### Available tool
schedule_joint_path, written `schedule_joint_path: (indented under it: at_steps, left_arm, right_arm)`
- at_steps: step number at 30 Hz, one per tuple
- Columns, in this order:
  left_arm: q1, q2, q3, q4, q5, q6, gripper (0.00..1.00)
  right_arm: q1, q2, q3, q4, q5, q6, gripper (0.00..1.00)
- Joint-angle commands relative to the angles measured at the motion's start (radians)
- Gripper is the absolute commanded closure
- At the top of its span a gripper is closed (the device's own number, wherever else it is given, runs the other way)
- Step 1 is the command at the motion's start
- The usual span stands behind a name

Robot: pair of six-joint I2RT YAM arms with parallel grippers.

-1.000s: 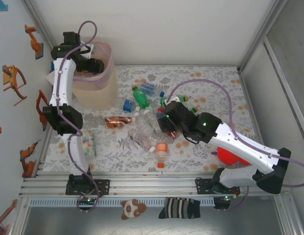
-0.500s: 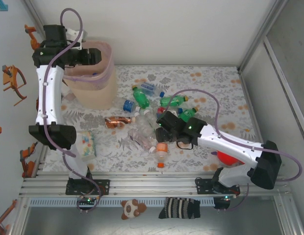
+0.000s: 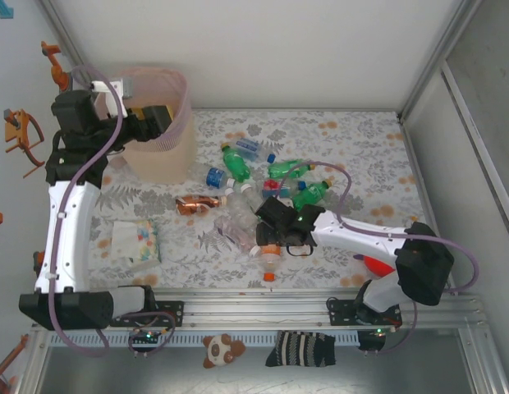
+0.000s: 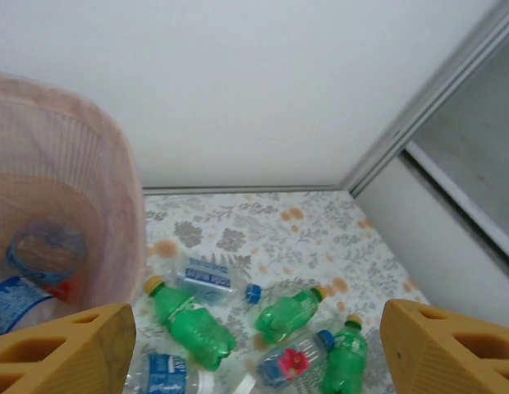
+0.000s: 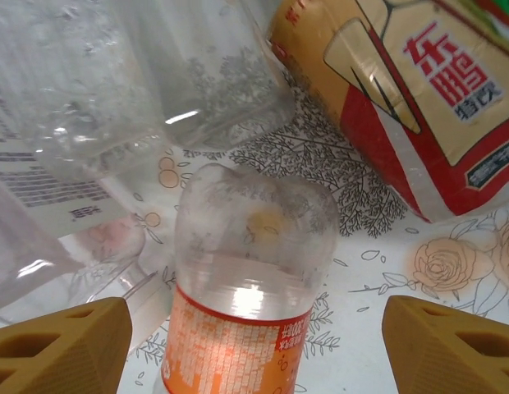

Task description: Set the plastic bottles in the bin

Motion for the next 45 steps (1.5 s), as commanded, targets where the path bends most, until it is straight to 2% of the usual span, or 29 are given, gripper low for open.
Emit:
schedule_joint_path:
  at_steps: [1, 6, 15, 28, 38, 45]
  left_arm:
    - [0.003, -0.066, -0.073, 0.132, 0.050, -0.085, 0.22]
    - [0.002, -0.122, -0.152, 0.181, 0.070, -0.146, 0.22]
    - [-0.008, -0.174, -0.220, 0.191, 0.070, -0.183, 0.23]
    - [-0.023, -0.194, -0.249, 0.205, 0.066, -0.208, 0.25]
    - [-0.078, -0.165, -0.248, 0.211, 0.067, -0.200, 0.26]
    - [-0.141, -0.131, -0.247, 0.261, 0.123, -0.181, 0.26]
  right_arm:
    - [-0.015, 0.025, -0.019, 0.054, -0.007, 0.054, 0.21]
    - [-0.051, 0.065, -0.063, 0.144, -0.074, 0.072, 0.21]
    - [-0.088, 0.125, -0.096, 0.228, -0.113, 0.078, 0.22]
    - [-0.089, 0.122, -0.106, 0.231, -0.109, 0.071, 0.37]
    - [-0.089, -0.059, -0.106, 0.105, -0.006, 0.034, 0.41]
    - [-0.089, -0.232, -0.035, 0.034, 0.111, -0.127, 0.42]
